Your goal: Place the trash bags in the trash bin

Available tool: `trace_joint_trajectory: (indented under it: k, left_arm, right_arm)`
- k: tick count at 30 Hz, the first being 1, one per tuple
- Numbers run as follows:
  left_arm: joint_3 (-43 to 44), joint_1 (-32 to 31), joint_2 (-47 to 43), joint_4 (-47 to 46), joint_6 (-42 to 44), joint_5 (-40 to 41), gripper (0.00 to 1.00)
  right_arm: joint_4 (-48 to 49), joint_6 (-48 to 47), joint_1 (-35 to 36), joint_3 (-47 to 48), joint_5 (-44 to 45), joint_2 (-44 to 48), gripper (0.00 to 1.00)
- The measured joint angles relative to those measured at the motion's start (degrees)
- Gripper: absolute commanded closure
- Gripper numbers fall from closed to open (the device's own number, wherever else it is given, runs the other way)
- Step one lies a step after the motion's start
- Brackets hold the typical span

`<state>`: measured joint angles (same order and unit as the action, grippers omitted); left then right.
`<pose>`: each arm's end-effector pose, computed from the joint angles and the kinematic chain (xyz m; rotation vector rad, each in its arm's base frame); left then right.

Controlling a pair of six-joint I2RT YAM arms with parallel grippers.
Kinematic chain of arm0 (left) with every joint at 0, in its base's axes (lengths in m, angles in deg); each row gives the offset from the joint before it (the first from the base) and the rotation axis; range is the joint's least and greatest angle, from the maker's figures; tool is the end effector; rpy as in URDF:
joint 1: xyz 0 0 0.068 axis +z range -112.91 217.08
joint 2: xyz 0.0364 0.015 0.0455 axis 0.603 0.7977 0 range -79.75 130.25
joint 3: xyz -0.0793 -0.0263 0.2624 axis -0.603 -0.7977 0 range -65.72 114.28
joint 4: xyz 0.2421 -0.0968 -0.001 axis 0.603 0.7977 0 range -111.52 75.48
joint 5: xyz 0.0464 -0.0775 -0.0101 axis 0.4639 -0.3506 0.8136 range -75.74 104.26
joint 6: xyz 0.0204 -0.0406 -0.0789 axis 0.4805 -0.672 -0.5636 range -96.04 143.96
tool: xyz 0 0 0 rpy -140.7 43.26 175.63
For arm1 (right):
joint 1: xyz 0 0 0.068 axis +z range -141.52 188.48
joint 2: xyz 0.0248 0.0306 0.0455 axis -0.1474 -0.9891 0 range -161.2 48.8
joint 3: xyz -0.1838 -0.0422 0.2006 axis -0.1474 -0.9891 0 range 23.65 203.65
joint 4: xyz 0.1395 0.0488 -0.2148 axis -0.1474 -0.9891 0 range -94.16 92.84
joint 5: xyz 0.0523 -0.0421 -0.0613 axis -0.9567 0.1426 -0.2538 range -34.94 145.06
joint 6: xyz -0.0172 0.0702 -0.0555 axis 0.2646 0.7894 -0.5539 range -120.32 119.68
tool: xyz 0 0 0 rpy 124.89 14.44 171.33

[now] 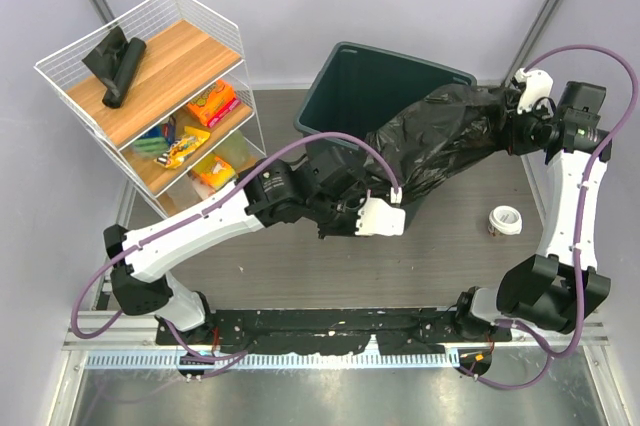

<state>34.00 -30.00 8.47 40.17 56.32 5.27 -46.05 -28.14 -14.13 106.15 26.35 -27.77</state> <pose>0.1199 -0.3163 0.3688 1.9422 1.5531 -0.4551 0.2933 -0.0797 0.3584 -0.3447 2.1863 0.1016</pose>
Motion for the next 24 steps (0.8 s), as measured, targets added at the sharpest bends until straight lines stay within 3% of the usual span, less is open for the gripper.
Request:
trace_joint_trajectory:
  k: [7,11,21,24]
  left_arm:
    - [2.7,0.0,0.3,1.1,-2.6,-10.1,0.97]
    - [3.0,0.0,0.6,1.2,-3.3,-10.5,0.98]
    - [-5.8,-0.2,0.7,-3.8,-0.5,9.1,0.94]
    - [-7.3,-0.3,0.7,-5.8,0.0,14.8,0.88]
  right_arm:
    - [0.0,-1.6,0.0,0.5,1.5,-0.8,0.99]
    - [0.0,-2.2,0.0,0.5,1.4,-0.8,0.99]
    - [0.1,-3.3,0.0,0.5,1.2,-0.8,0.99]
    - [0.0,-3.3,0.0,1.0,1.2,-1.2,0.98]
